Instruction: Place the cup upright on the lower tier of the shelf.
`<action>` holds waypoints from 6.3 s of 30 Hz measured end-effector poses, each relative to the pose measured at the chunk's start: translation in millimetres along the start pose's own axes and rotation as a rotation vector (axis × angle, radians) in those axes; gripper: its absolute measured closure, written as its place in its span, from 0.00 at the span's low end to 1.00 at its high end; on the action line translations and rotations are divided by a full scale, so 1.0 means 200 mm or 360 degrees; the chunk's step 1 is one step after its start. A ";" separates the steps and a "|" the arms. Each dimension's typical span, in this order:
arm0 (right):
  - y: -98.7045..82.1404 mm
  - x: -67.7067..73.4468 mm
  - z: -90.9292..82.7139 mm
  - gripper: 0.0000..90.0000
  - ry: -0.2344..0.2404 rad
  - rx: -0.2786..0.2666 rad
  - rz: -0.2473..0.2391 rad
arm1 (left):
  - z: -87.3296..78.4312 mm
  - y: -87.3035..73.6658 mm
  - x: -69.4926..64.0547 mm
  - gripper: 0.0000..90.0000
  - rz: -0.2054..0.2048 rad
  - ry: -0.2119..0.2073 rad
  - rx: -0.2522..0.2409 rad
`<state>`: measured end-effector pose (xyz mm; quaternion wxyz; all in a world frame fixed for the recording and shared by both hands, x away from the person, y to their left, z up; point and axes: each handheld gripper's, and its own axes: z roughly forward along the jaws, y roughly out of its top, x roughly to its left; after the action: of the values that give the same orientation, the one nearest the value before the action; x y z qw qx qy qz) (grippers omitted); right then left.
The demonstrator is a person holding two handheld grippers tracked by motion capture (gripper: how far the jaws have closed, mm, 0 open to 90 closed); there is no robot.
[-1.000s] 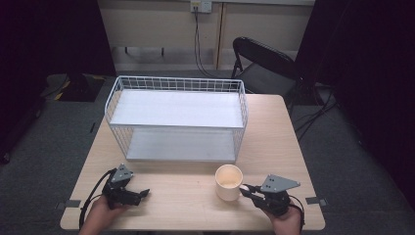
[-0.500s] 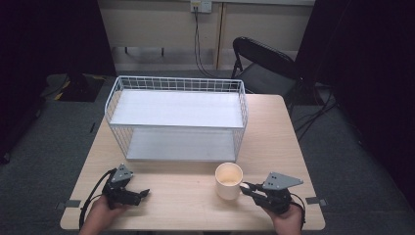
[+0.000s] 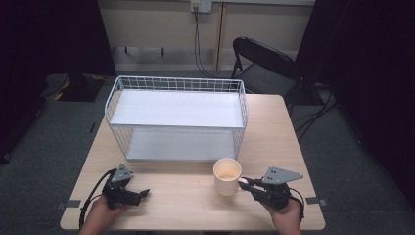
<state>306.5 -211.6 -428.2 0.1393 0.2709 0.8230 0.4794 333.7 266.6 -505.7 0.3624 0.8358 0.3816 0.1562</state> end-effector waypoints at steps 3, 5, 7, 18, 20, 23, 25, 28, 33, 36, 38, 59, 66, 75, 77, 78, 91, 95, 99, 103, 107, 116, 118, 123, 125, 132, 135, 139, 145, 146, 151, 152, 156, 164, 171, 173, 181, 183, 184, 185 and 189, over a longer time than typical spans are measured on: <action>0.02 0.00 0.01 0.89 0.0012 -0.0010 0.0003 | 0.00 0.00 0.00 0.06 0.0000 0.0000 0.0000; 0.03 0.00 0.02 0.90 0.0009 -0.0013 0.0004 | 0.00 0.00 0.00 0.06 -0.0001 0.0000 -0.0001; 0.05 0.00 0.04 0.89 0.0006 -0.0018 0.0003 | 0.00 0.00 0.00 0.06 0.0000 0.0000 0.0000; 0.11 -0.01 0.07 0.90 0.0016 -0.0048 0.0030 | 0.00 0.00 0.00 0.06 -0.0001 0.0000 -0.0001; 0.12 -0.02 0.08 0.89 0.0016 -0.0052 0.0040 | 0.00 0.00 0.00 0.06 -0.0001 0.0000 -0.0001; 0.13 -0.02 0.09 0.90 0.0008 -0.0052 0.0043 | 0.00 0.00 0.00 0.06 -0.0001 0.0000 -0.0001; 0.13 -0.02 0.10 0.90 0.0005 -0.0049 0.0040 | 0.00 0.00 0.00 0.06 -0.0001 0.0000 -0.0001; 0.14 -0.03 0.12 0.89 0.0004 -0.0049 0.0039 | 0.00 0.00 0.00 0.06 0.0000 0.0000 -0.0001; 0.16 -0.02 0.13 0.89 0.0008 -0.0060 0.0040 | 0.00 0.00 0.00 0.06 0.0000 0.0000 0.0000; 0.18 -0.02 0.14 0.89 0.0009 -0.0064 0.0040 | 0.00 0.00 0.00 0.06 -0.0001 0.0000 -0.0001; 0.19 -0.02 0.15 0.89 0.0010 -0.0066 0.0036 | 0.00 0.00 0.00 0.06 0.0000 0.0000 -0.0001; 0.24 -0.01 0.25 0.89 -0.0026 -0.0109 0.0056 | 0.00 0.00 0.00 0.05 -0.0002 -0.0004 0.0001; 0.25 -0.02 0.27 0.89 -0.0049 -0.0130 0.0066 | 0.00 0.00 0.00 0.05 0.0000 -0.0005 0.0002; 0.27 -0.01 0.31 0.89 -0.0063 -0.0131 0.0056 | 0.00 0.00 0.00 0.04 0.0002 -0.0012 0.0004; 0.27 -0.01 0.32 0.89 -0.0068 -0.0139 0.0055 | 0.00 0.00 0.00 0.04 0.0003 -0.0012 0.0004; 0.27 -0.01 0.32 0.89 -0.0072 -0.0139 0.0059 | 0.00 0.00 0.00 0.04 0.0002 -0.0012 0.0005; 0.27 0.00 0.40 0.89 -0.0146 -0.0165 0.0068 | 0.00 0.00 0.00 0.04 0.0006 -0.0013 0.0004; 0.27 0.00 0.41 0.89 -0.0171 -0.0172 0.0078 | 0.00 0.00 0.00 0.04 0.0006 -0.0013 0.0004; 0.27 -0.01 0.43 0.89 -0.0204 -0.0184 0.0081 | 0.00 0.00 0.00 0.04 0.0007 -0.0013 0.0004; 0.28 0.00 0.44 0.89 -0.0246 -0.0196 0.0069 | 0.00 0.00 0.00 0.04 0.0007 -0.0013 0.0004; 0.30 -0.01 0.44 0.89 -0.0276 -0.0191 0.0063 | 0.00 0.00 0.00 0.04 0.0008 -0.0013 0.0005; 0.30 -0.01 0.49 0.89 -0.0314 -0.0198 0.0067 | 0.00 0.00 0.00 0.04 0.0007 -0.0013 0.0004; 0.30 -0.01 0.51 0.89 -0.0329 -0.0203 0.0065 | 0.00 0.00 0.00 0.04 0.0007 -0.0013 0.0004; 0.29 -0.02 0.53 0.89 -0.0346 -0.0206 0.0077 | 0.00 0.00 0.00 0.04 0.0007 -0.0013 0.0004; 0.30 -0.02 0.54 0.89 -0.0353 -0.0205 0.0073 | 0.00 0.00 0.00 0.04 0.0007 -0.0013 0.0004; 0.30 -0.03 0.57 0.89 -0.0371 -0.0187 0.0069 | 0.00 0.00 0.00 0.04 0.0007 -0.0013 0.0004; 0.30 -0.04 0.58 0.89 -0.0380 -0.0182 0.0064 | 0.00 0.00 0.00 0.04 0.0007 -0.0013 0.0004; 0.31 -0.04 0.60 0.89 -0.0394 -0.0182 0.0064 | 0.00 0.00 0.00 0.04 0.0007 -0.0013 0.0004; 0.31 -0.05 0.61 0.89 -0.0414 -0.0183 0.0079 | 0.00 0.00 0.00 0.04 0.0006 -0.0013 0.0004; 0.31 -0.05 0.62 0.89 -0.0418 -0.0180 0.0073 | 0.00 0.00 0.00 0.04 0.0007 -0.0013 0.0004; 0.32 -0.06 0.64 0.89 -0.0433 -0.0172 0.0069 | 0.00 0.00 0.00 0.04 0.0007 -0.0013 0.0004; 0.31 -0.05 0.65 0.89 -0.0441 -0.0168 0.0074 | 0.00 0.00 0.00 0.04 0.0007 -0.0013 0.0004; 0.31 -0.05 0.67 0.89 -0.0453 -0.0161 0.0076 | 0.00 0.00 0.00 0.04 0.0007 -0.0013 0.0003; 0.30 -0.06 0.71 0.89 -0.0483 -0.0157 0.0084 | 0.00 0.00 0.00 0.04 0.0007 -0.0013 0.0004; 0.30 -0.06 0.74 0.89 -0.0506 -0.0146 0.0099 | 0.00 0.00 0.00 0.04 0.0007 -0.0013 0.0004; 0.29 -0.07 0.74 0.89 -0.0512 -0.0143 0.0106 | 0.00 0.00 0.00 0.04 0.0007 -0.0013 0.0004; 0.28 -0.07 0.76 0.89 -0.0540 -0.0141 0.0124 | 0.00 0.00 0.00 0.04 0.0008 -0.0013 0.0005; 0.28 -0.08 0.76 0.89 -0.0531 -0.0140 0.0131 | 0.00 0.00 0.00 0.04 0.0008 -0.0013 0.0005; 0.28 -0.08 0.77 0.89 -0.0526 -0.0138 0.0137 | 0.00 0.00 0.00 0.04 0.0003 -0.0014 0.0007; 0.28 -0.08 0.77 0.89 -0.0525 -0.0140 0.0137 | 0.00 0.00 0.00 0.04 0.0006 -0.0012 0.0005; 0.28 -0.10 0.77 0.89 -0.0539 -0.0126 0.0151 | 0.00 0.00 0.00 0.04 0.0007 -0.0012 0.0005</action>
<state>415.7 -90.4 -457.3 0.2636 0.3807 0.7546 0.4650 333.3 266.0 -506.0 0.3622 0.8378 0.3787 0.1533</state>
